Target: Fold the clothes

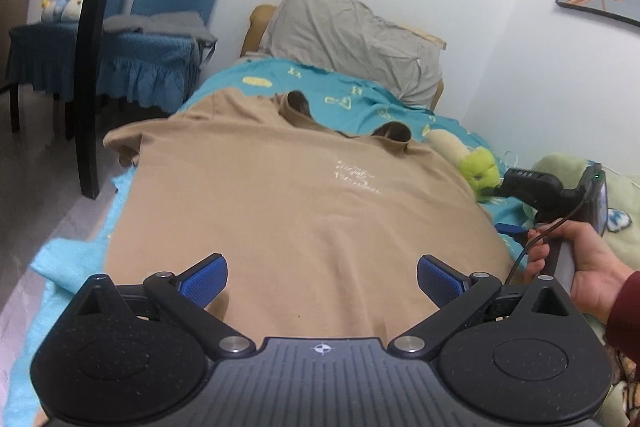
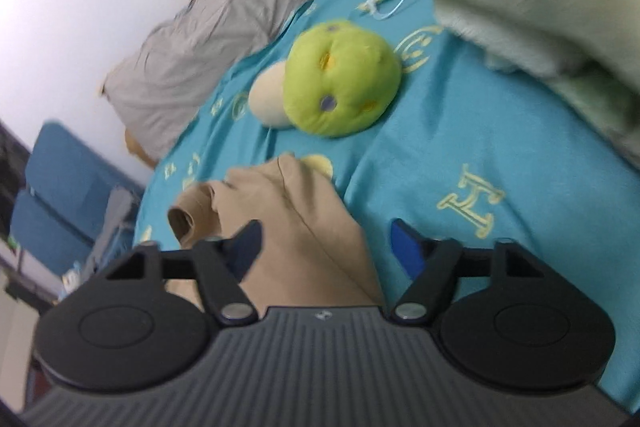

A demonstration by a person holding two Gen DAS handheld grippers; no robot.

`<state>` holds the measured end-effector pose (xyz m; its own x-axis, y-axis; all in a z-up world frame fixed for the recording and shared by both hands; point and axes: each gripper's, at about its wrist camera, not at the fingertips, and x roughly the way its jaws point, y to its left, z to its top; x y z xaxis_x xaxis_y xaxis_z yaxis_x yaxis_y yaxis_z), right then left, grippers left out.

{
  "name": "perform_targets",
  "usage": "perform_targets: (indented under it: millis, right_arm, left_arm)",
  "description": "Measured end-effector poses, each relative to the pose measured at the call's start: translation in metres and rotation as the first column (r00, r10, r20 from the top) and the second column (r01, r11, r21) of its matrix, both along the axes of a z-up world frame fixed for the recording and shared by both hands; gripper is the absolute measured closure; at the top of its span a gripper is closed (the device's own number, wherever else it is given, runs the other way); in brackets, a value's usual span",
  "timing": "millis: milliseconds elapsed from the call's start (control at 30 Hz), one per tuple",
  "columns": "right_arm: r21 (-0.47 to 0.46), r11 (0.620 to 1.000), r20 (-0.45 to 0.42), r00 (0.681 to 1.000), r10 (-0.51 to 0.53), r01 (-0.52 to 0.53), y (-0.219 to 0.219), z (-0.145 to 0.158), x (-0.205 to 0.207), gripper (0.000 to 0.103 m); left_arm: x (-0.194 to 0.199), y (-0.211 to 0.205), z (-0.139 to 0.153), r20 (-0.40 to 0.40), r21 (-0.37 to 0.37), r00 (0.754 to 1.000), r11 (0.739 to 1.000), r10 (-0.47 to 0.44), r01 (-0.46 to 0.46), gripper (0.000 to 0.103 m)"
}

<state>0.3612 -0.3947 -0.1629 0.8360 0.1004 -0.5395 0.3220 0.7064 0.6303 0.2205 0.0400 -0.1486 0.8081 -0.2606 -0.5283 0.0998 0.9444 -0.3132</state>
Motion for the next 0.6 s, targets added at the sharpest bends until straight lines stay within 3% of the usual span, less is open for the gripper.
perform_targets:
  millis: [33, 133, 200, 300, 400, 467, 533, 600]
  right_arm:
    - [-0.006, 1.0, -0.011, 1.0, 0.021, -0.021, 0.003, -0.004, 0.005, 0.055]
    - [-0.07, 0.996, -0.02, 0.998, 0.06, -0.061, 0.015, -0.005, 0.013, 0.073]
    - [-0.174, 0.982, -0.011, 0.997, 0.075, -0.076, 0.029, 0.002, 0.014, 0.084]
    - [-0.417, 0.902, 0.03, 0.99, 0.138, -0.113, 0.065, 0.02, 0.01, 0.088]
    - [-0.622, 0.759, 0.048, 0.958, 0.284, -0.194, 0.113, 0.031, 0.005, 0.088]
    - [-0.659, 0.701, 0.023, 0.924, 0.383, -0.274, 0.141, 0.031, 0.002, 0.087]
    - [-0.63, 0.684, -0.003, 0.882, 0.472, -0.368, 0.161, 0.029, 0.0, 0.084]
    - [-0.565, 0.661, -0.028, 0.812, 0.582, -0.494, 0.174, 0.028, -0.001, 0.078]
  left_arm:
    - [0.003, 0.002, -0.003, -0.011, -0.008, 1.0, 1.0, 0.003, -0.003, 0.001]
    - [0.01, 0.006, -0.011, -0.039, -0.025, 0.999, 1.0, 0.017, -0.018, 0.001]
    - [0.01, 0.008, -0.012, -0.045, -0.035, 0.999, 0.999, 0.03, -0.031, 0.001]
    - [0.008, 0.011, -0.01, -0.029, -0.04, 0.999, 0.998, 0.042, -0.043, 0.001]
    - [0.007, 0.011, -0.008, -0.015, -0.036, 0.999, 0.998, 0.05, -0.05, 0.001]
    - [0.005, 0.011, -0.007, -0.011, -0.035, 0.999, 0.998, 0.048, -0.049, 0.001]
    - [0.004, 0.011, -0.007, -0.007, -0.031, 0.999, 0.998, 0.048, -0.048, 0.001]
    - [0.004, 0.01, -0.006, -0.005, -0.028, 0.999, 0.998, 0.049, -0.049, 0.001]
